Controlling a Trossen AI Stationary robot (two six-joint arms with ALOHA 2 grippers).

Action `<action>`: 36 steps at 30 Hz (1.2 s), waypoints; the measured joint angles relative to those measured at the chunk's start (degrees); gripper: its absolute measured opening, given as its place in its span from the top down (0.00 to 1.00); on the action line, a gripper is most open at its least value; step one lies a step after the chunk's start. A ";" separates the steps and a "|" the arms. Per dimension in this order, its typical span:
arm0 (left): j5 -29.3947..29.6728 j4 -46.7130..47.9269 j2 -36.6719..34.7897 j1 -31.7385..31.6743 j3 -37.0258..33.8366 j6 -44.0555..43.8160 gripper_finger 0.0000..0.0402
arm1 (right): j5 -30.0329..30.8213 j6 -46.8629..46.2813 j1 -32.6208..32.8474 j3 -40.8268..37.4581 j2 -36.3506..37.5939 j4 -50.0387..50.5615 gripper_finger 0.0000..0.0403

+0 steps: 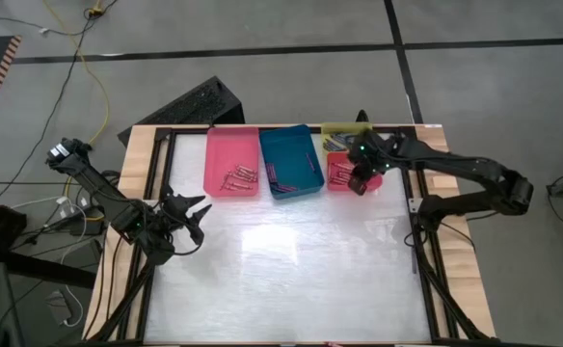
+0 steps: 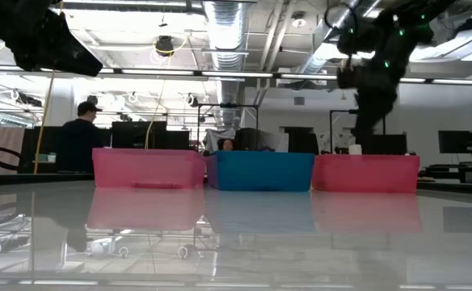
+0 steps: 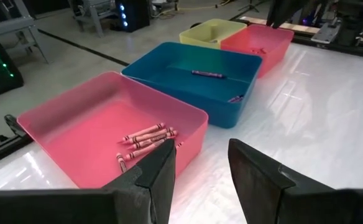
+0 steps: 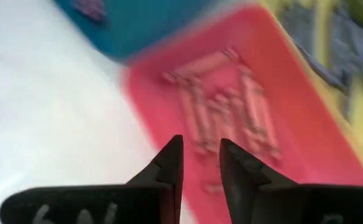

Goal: Sort crayons
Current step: Put the red crayon into the red bin

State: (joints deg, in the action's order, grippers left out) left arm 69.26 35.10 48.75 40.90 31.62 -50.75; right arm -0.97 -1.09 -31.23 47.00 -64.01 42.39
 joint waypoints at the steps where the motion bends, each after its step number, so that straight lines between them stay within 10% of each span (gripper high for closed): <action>1: -0.01 -0.33 0.00 -0.01 0.00 -0.01 0.65 | -1.93 -0.58 0.45 1.07 0.00 0.03 0.75; 14: -4.98 -7.24 0.00 0.01 0.00 6.01 0.65 | -15.17 -17.48 28.25 10.05 0.07 0.73 0.76; 28: -7.29 -10.59 0.00 0.00 0.00 5.30 0.65 | 15.31 -47.99 71.73 9.92 -10.76 -14.32 0.76; 36: -7.06 -12.77 0.00 0.00 0.00 5.21 0.65 | 16.56 -54.75 80.41 14.00 -27.95 -25.82 0.76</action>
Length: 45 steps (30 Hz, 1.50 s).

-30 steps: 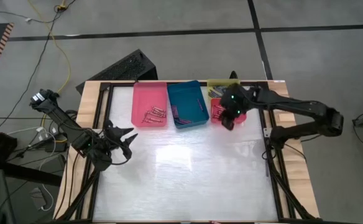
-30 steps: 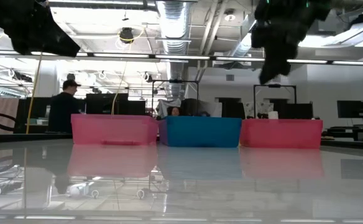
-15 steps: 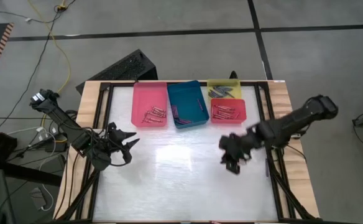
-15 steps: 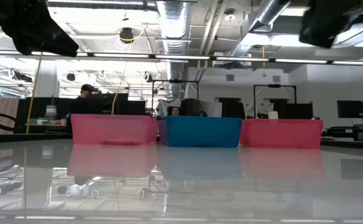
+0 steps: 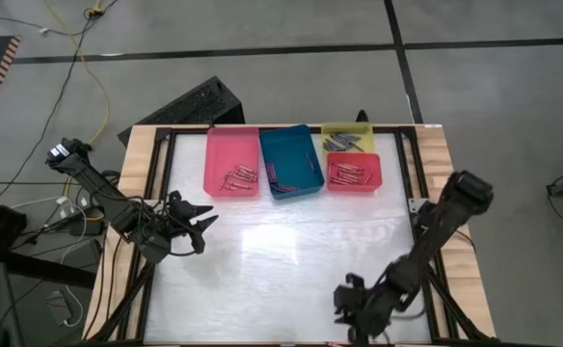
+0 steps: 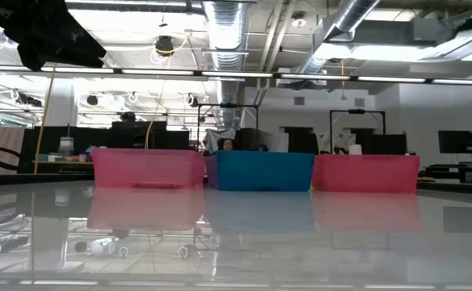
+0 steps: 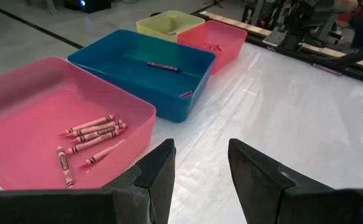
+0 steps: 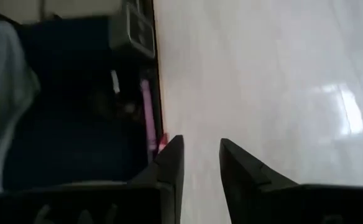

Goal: Sort crayons
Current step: Put the red crayon into the red bin

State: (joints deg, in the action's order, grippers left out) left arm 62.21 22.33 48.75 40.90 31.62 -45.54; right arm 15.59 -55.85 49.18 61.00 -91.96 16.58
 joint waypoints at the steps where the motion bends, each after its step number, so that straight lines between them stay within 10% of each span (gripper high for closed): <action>1: 0.06 0.00 0.00 -0.01 0.00 -0.17 0.65 | -0.81 -0.61 0.50 1.56 -2.12 0.90 0.76; 17: 0.08 0.04 0.00 0.01 0.00 -0.76 0.65 | -7.99 0.20 2.98 33.56 -24.83 28.18 0.76; 45: -1.91 0.57 0.00 -0.01 0.00 -1.87 0.65 | -7.78 -11.80 5.71 34.18 -31.96 29.93 0.76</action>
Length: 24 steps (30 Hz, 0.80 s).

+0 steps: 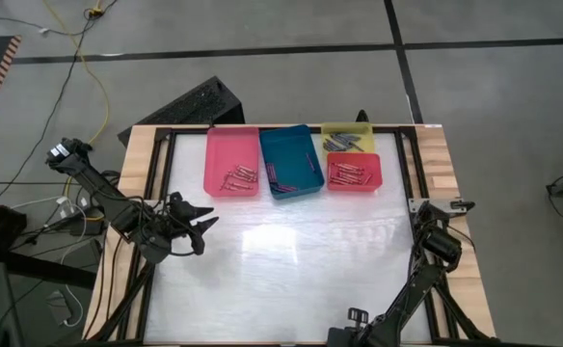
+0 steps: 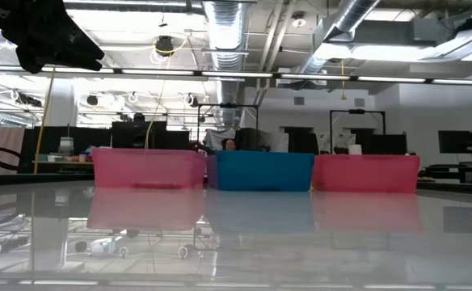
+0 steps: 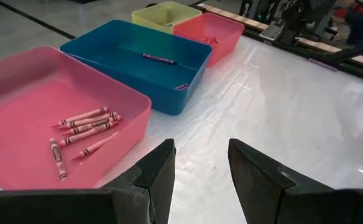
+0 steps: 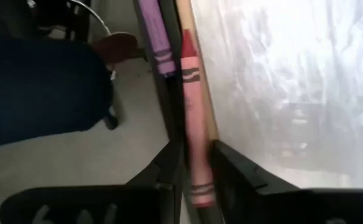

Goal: Sort crayons
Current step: Put the red crayon into the red bin

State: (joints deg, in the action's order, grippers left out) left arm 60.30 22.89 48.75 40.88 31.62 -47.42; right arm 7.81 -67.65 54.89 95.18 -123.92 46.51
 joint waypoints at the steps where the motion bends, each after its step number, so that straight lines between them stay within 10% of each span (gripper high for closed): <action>1: -0.07 0.07 0.02 0.00 0.00 -0.04 0.65 | -0.01 -0.26 -0.02 0.04 -0.01 0.54 0.76; 24: -0.26 0.09 0.02 0.01 0.00 -1.44 0.65 | 1.95 5.00 -0.29 2.57 -1.71 5.18 0.99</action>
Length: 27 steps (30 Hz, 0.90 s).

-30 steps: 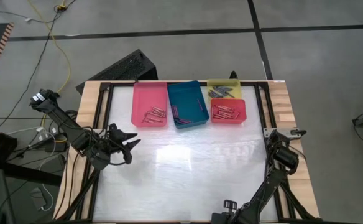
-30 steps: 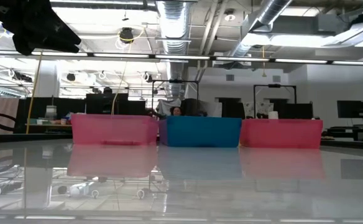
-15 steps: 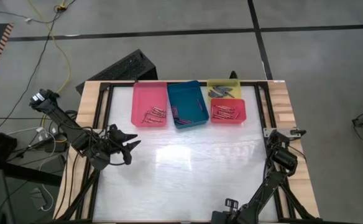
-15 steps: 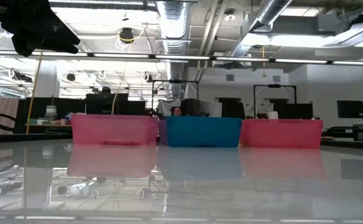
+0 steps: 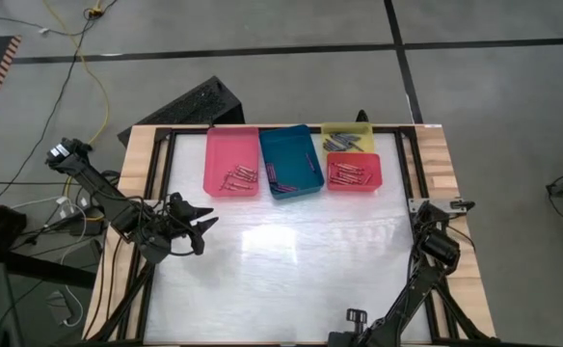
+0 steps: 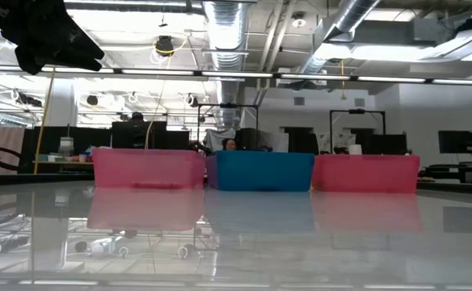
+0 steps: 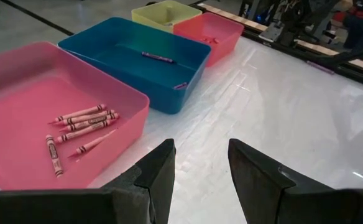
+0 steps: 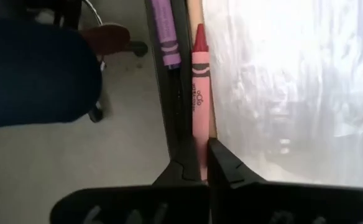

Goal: Sort crayons
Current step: Put the red crayon into the red bin

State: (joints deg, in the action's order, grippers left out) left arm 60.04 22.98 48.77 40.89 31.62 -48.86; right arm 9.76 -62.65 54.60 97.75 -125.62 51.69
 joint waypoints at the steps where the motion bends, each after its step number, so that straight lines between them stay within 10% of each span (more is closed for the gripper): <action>1: -0.30 0.00 0.00 -0.01 0.00 -0.02 0.65 | 0.37 1.16 -0.13 0.67 -0.13 0.89 0.99; 16: -2.46 0.72 0.00 -0.01 0.00 0.20 0.65 | 4.51 4.71 -2.90 3.58 2.95 18.00 1.00; 27: -2.55 0.70 -0.01 -0.01 0.00 0.11 0.65 | 19.65 0.37 -2.90 0.90 18.23 32.63 1.00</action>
State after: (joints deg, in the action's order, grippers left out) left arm 57.49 23.68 48.76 40.88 31.62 -48.75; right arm 29.41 -62.28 51.70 98.65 -107.40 84.32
